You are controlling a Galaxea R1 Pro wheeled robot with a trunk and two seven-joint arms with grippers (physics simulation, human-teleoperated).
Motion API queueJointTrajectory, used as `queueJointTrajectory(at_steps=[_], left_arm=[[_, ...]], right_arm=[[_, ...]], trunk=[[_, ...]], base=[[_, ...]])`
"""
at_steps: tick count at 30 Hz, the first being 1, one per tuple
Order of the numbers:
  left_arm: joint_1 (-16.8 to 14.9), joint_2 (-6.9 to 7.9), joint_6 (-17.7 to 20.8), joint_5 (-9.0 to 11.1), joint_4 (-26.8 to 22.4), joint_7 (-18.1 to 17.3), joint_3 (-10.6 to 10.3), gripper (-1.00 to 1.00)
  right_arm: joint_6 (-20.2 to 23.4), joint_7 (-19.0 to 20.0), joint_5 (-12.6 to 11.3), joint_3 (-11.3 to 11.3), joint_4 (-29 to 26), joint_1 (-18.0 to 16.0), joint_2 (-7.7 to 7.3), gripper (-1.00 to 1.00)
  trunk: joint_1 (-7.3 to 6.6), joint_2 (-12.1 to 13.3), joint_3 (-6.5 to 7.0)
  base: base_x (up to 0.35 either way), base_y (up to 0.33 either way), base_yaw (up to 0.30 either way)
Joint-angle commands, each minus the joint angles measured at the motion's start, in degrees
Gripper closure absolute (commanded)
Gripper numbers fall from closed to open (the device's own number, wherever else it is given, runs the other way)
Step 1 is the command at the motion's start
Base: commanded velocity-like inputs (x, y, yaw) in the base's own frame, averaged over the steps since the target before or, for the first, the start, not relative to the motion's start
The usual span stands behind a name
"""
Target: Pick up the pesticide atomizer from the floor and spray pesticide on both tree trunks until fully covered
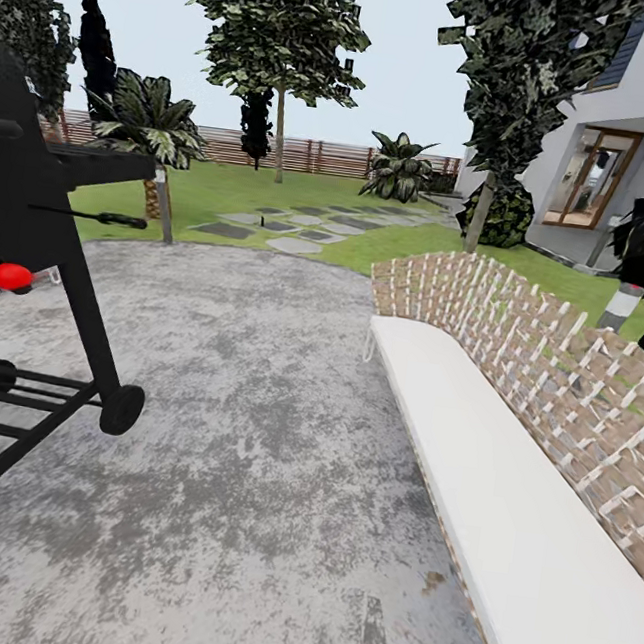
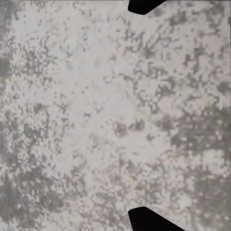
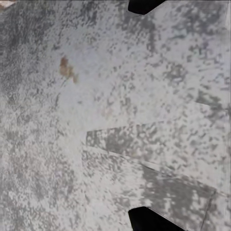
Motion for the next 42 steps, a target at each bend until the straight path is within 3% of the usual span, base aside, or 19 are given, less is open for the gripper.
queueJointTrajectory(at_steps=[1,23,42], left_arm=[[0.00,0.00,0.00,0.00,0.01,0.00,0.00,-1.00],[0.00,0.00,0.00,0.00,0.03,0.00,0.00,-1.00],[0.00,0.00,0.01,0.00,0.06,0.00,0.00,-1.00]], right_arm=[[-0.01,-0.01,0.00,0.01,0.00,0.00,0.00,-1.00],[0.00,0.13,0.09,0.04,0.09,0.00,0.00,-1.00],[0.00,0.13,0.09,0.12,0.09,0.00,0.00,-1.00]], trunk=[[0.00,0.00,0.00],[0.00,0.00,0.00],[0.00,0.00,0.00]], base=[[0.334,0.000,0.000],[0.325,0.143,0.000],[0.337,0.010,0.000]])
